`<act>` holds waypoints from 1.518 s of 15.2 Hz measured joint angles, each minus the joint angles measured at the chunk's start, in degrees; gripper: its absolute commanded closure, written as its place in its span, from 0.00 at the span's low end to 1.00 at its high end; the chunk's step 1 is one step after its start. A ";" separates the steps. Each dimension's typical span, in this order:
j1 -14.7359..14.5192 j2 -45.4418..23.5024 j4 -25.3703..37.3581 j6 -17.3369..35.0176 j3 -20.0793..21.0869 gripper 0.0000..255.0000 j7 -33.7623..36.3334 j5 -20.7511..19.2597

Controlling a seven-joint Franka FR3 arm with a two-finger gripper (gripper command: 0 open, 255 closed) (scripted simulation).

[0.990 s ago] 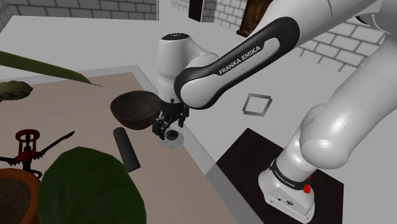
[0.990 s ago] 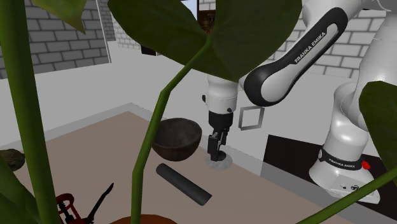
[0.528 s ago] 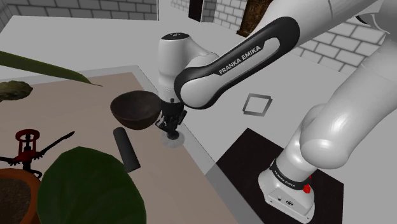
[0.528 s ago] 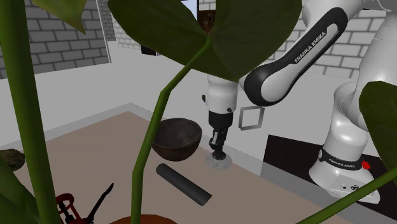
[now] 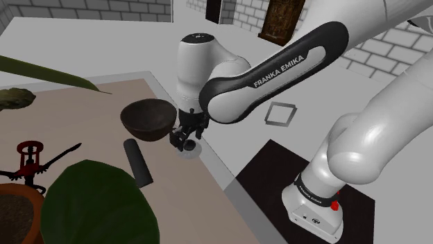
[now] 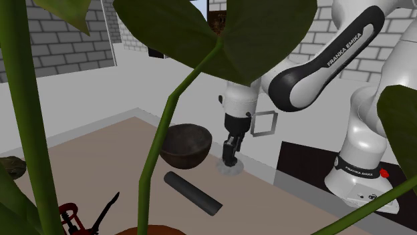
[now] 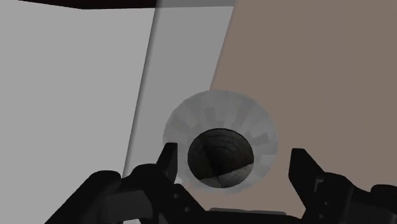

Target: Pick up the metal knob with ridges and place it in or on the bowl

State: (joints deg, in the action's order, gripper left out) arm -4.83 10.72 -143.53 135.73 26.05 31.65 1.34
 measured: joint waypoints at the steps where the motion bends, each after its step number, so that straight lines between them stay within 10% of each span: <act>1: -0.15 2.95 -1.95 0.77 1.06 0.00 3.08 -1.38; 16: 1.79 0.89 -5.89 8.16 3.82 0.00 9.86 -6.82; 17: 1.79 0.89 -5.89 8.16 3.82 1.00 9.86 -6.82; 23: 1.68 1.14 -5.91 8.29 3.86 1.00 9.86 -6.71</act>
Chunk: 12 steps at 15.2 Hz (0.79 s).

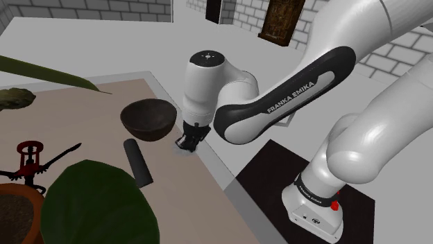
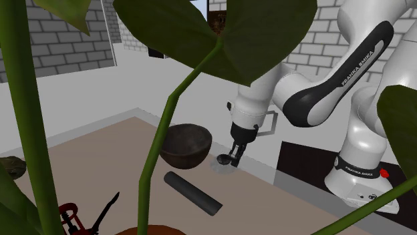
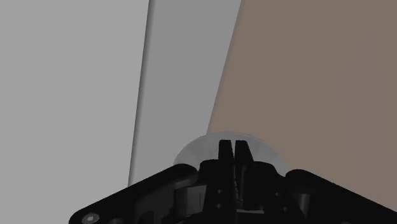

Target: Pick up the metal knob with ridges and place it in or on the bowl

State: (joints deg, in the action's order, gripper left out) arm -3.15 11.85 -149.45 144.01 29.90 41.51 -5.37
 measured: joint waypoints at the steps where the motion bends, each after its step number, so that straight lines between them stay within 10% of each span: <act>1: 0.00 0.02 -0.03 -0.03 -0.02 1.00 -0.03 0.02; 3: -0.01 0.03 -0.06 0.03 0.01 1.00 0.04 0.02; 4: -0.01 0.03 -0.06 0.03 0.01 0.00 0.04 0.02; 12: 0.41 -6.33 11.31 -10.76 -5.75 0.00 -13.00 7.99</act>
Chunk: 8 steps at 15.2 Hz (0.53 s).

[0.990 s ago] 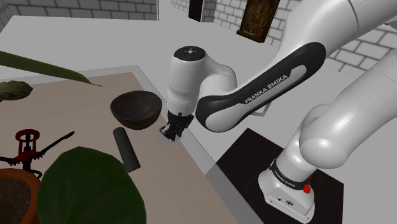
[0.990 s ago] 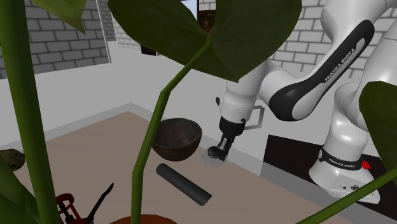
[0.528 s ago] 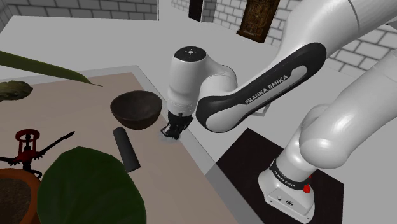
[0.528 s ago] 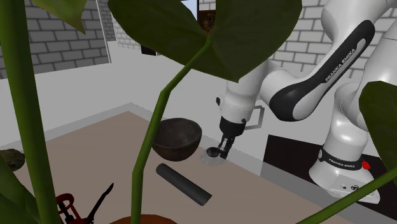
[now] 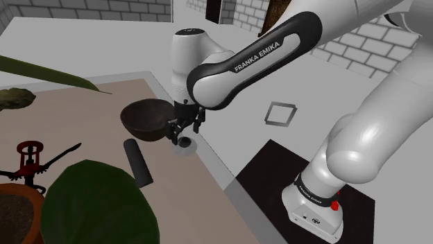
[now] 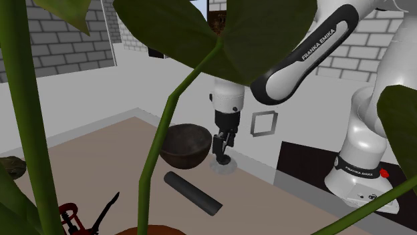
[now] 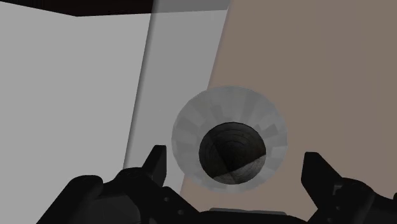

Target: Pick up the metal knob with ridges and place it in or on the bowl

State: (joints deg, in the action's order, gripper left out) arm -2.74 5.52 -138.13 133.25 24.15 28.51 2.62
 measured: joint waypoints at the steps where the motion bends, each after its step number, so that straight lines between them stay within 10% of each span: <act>1: 0.04 -0.64 -0.09 0.57 0.01 0.00 0.03 -0.13; 8: 0.20 -3.45 -0.96 3.92 0.13 0.00 0.84 -1.44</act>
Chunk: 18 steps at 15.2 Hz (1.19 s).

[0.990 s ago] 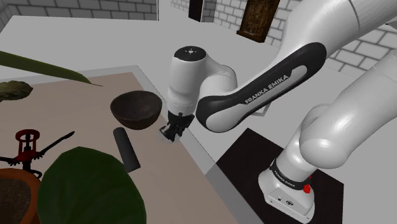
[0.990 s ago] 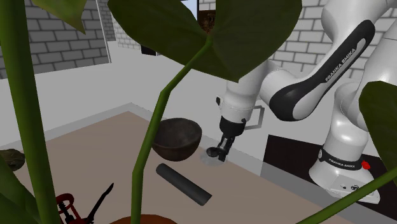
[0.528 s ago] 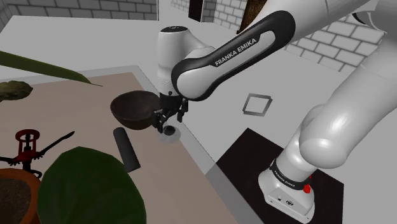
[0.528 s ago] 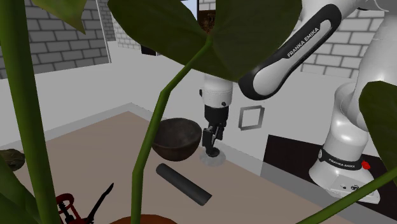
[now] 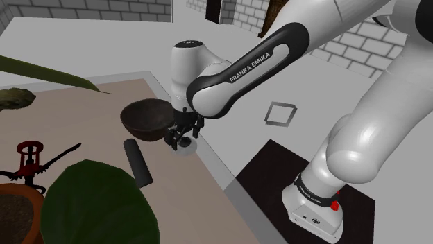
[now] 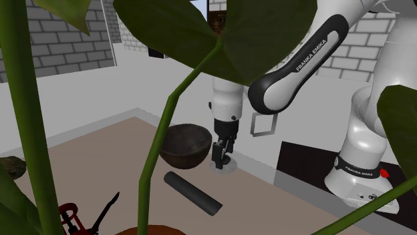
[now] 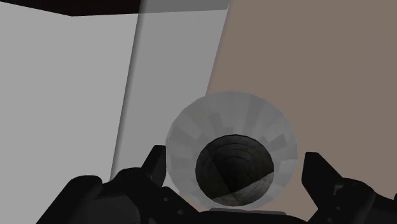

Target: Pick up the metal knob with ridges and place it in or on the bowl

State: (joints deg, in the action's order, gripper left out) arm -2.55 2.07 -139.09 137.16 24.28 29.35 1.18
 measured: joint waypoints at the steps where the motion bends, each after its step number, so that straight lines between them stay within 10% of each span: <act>1: 0.00 -0.04 0.00 0.04 0.00 0.00 0.02 -0.02; 4: 0.00 -0.06 -0.01 0.07 0.01 0.00 0.03 -0.04; 5: 0.00 -0.06 -0.01 0.07 0.01 1.00 0.03 -0.04; 18: -0.02 1.20 0.61 -1.61 -0.09 1.00 -0.52 0.64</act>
State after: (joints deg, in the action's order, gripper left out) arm -2.56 3.27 -138.48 135.55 24.20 28.83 1.82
